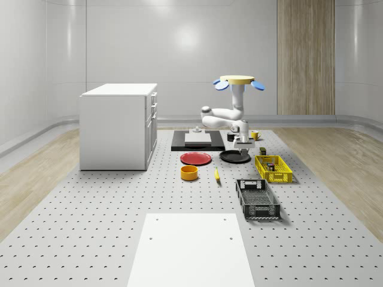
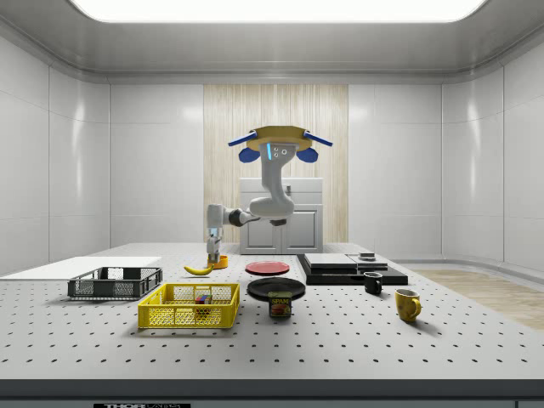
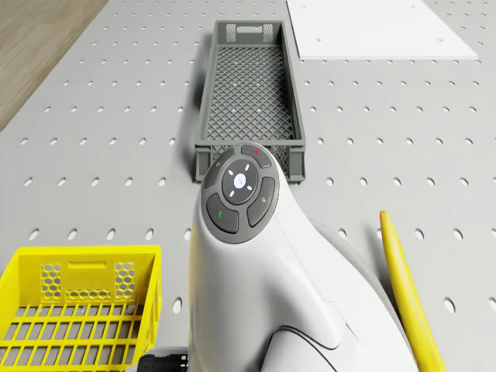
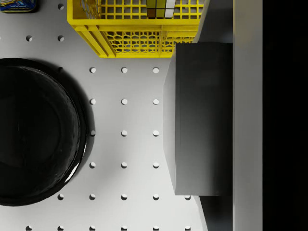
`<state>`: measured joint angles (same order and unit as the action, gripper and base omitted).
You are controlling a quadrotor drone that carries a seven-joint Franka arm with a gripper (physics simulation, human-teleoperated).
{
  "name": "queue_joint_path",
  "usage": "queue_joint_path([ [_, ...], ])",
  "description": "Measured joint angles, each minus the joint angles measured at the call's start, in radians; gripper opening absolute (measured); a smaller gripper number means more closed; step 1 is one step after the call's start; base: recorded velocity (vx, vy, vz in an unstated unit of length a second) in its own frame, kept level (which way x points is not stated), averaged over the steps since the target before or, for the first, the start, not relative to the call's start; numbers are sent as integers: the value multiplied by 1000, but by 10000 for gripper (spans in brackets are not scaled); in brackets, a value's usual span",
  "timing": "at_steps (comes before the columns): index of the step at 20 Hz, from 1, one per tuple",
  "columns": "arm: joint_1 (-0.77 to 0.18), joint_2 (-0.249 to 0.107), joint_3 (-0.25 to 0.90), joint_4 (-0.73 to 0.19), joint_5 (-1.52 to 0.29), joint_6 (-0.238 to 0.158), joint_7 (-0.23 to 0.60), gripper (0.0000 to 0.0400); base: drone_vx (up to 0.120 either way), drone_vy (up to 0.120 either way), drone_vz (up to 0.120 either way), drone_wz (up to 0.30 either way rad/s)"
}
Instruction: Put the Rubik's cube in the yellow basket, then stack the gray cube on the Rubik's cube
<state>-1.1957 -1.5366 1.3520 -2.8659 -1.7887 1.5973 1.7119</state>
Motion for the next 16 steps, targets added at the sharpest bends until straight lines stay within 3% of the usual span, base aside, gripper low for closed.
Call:
queue_joint_path([
  [9, -1, -5, 1, 0, 2, 5, 1, 251, 0, 120, 0, 0],
  [14, -2, -7, 1, 0, 3, 7, 1, 251, -104, 120, 0, 0],
  [16, -2, -8, 1, 0, 4, 8, 1, 251, 0, 120, 0, 0],
])
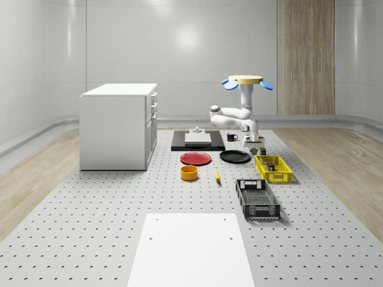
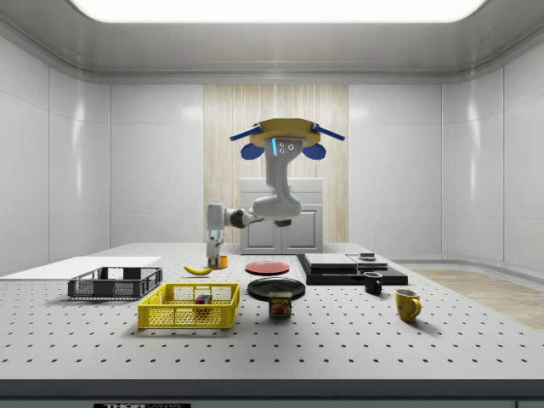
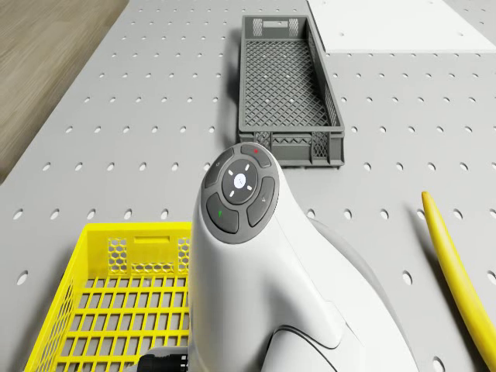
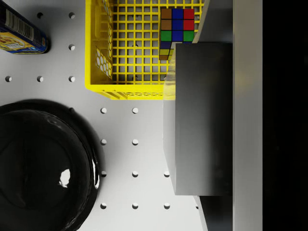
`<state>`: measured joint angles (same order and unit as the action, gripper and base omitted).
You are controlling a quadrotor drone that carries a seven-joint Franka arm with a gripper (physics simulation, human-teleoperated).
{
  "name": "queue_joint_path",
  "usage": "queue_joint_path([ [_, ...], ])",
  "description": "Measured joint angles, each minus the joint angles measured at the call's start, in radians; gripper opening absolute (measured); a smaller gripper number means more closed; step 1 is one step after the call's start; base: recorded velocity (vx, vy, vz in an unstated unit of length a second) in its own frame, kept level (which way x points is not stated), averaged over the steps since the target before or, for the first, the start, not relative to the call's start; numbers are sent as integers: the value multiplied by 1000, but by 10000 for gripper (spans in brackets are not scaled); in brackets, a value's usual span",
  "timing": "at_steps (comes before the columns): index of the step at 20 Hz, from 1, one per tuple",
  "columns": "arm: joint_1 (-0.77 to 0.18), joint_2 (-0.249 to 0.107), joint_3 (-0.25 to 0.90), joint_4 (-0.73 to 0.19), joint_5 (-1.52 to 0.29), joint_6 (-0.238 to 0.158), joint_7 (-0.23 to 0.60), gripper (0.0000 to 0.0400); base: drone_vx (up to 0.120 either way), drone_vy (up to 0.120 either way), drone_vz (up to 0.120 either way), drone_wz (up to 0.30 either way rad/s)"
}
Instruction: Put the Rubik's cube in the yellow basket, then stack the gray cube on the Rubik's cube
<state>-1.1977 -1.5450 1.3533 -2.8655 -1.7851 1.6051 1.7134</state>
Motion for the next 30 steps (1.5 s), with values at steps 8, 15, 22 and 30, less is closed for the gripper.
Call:
queue_joint_path([
  [8, -1, -3, 0, 0, 1, 3, 1, 251, 0, 120, -50, 0],
  [15, -1, -6, 1, 0, 2, 6, 1, 251, 11, 120, 0, 0],
  [22, -2, -8, 1, 0, 3, 8, 1, 251, 0, 120, -51, 0],
  [30, -4, -11, -13, 3, -9, 15, 2, 251, 0, 55, -15, 0],
])
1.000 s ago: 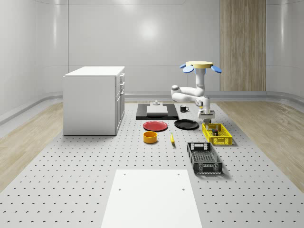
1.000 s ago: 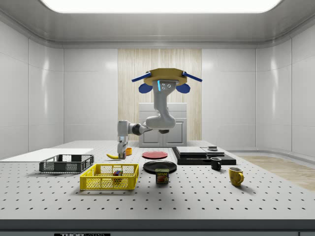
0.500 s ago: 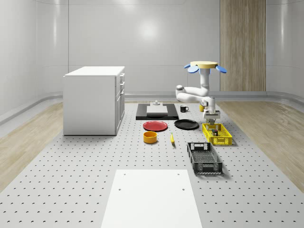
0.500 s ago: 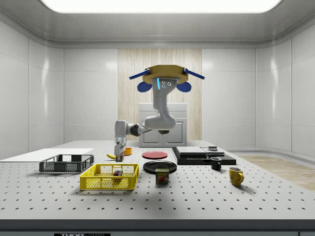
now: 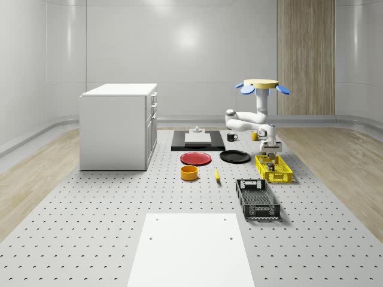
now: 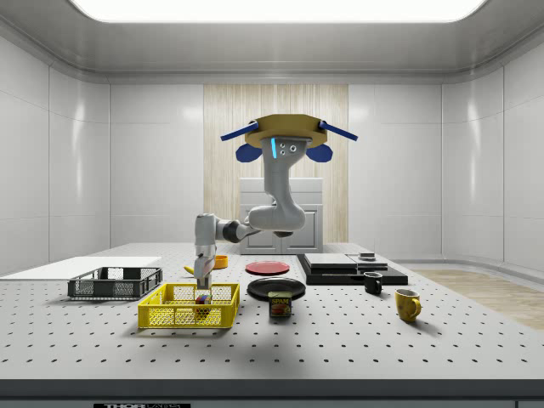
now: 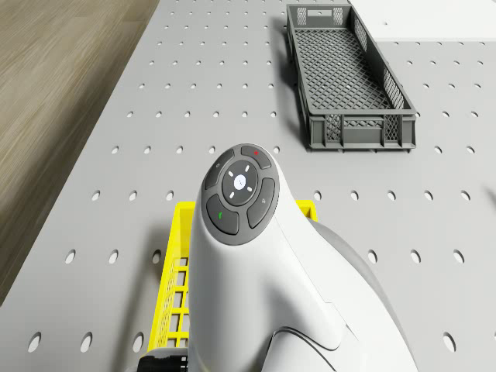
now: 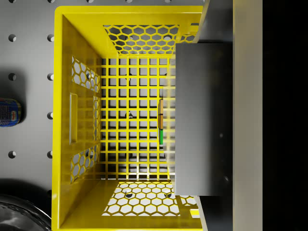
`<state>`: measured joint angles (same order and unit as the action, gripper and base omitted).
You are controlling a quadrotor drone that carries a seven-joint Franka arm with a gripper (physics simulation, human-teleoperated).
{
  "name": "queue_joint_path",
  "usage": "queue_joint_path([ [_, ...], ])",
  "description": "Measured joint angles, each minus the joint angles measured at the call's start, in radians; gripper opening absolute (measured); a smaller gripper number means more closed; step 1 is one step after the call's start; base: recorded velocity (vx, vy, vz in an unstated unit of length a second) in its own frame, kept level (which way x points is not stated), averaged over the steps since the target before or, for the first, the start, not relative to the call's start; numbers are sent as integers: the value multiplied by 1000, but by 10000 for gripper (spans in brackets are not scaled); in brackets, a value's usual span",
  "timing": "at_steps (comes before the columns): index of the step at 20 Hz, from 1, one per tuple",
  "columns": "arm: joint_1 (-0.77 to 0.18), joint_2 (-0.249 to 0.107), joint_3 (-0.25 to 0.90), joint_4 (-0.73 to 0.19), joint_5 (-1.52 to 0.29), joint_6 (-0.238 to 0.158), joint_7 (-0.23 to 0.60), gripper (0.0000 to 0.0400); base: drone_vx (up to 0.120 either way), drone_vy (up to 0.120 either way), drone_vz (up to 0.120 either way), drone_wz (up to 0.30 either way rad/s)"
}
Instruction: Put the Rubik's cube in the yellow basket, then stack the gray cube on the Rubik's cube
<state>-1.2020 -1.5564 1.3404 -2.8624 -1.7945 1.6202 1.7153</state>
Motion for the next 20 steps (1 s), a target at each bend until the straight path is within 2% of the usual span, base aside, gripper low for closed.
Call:
queue_joint_path([
  [16, 12, -2, -95, 23, -89, 34, -27, 251, 0, 0, 0, 0],
  [17, 13, -2, -98, 24, -92, 35, -28, 262, 0, 0, 0, 0],
  [20, 14, 0, -105, 26, -99, 36, -30, 335, 0, 0, 0, 0],
])
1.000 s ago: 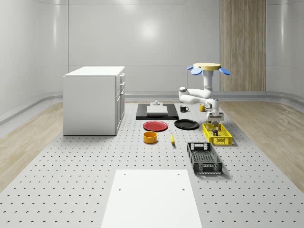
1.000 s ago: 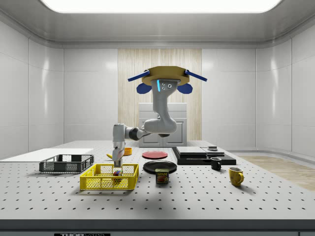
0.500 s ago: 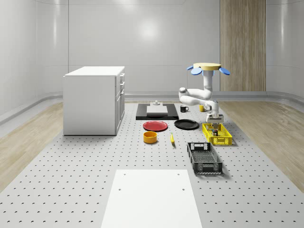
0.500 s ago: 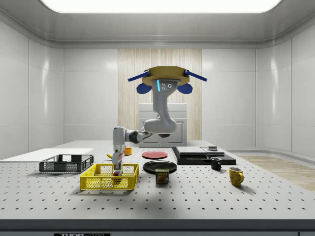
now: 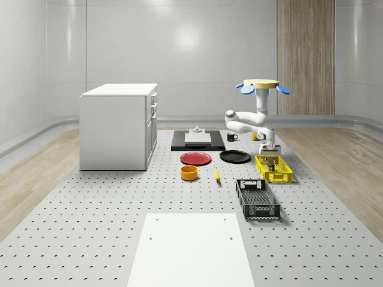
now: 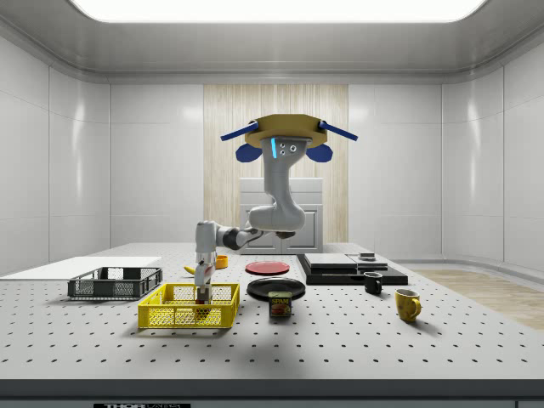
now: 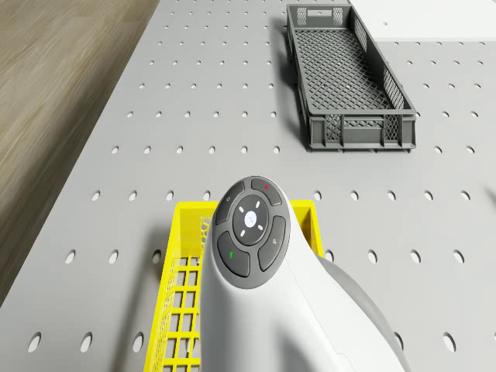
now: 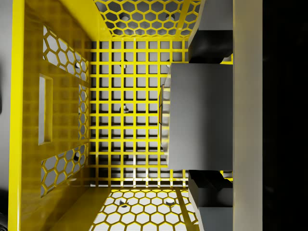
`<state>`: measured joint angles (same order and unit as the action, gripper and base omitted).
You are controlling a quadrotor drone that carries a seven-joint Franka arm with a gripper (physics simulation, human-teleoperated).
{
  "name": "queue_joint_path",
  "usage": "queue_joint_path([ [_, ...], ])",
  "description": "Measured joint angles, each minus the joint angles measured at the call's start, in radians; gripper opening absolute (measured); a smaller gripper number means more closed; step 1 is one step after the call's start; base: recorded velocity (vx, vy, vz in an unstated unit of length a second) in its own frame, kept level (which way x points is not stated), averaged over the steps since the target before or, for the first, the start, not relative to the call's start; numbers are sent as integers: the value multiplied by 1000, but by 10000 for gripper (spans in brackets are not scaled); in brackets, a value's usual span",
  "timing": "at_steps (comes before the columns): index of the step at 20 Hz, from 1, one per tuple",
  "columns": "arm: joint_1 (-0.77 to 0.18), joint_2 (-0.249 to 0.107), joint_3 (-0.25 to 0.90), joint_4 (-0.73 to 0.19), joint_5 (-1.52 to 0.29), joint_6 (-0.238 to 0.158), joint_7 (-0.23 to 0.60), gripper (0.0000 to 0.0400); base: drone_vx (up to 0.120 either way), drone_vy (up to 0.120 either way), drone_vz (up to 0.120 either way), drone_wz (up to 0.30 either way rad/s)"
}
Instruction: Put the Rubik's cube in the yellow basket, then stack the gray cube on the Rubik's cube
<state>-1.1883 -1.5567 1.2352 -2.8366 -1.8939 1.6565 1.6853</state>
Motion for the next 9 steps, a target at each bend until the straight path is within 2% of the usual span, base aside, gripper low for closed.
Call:
queue_joint_path([
  [4, 1, 2, -4, 1, -5, -1, -2, 376, 0, 0, 0, 0],
  [9, 2, 5, -7, 2, -8, -3, -3, 393, 0, 0, 0, 0],
])
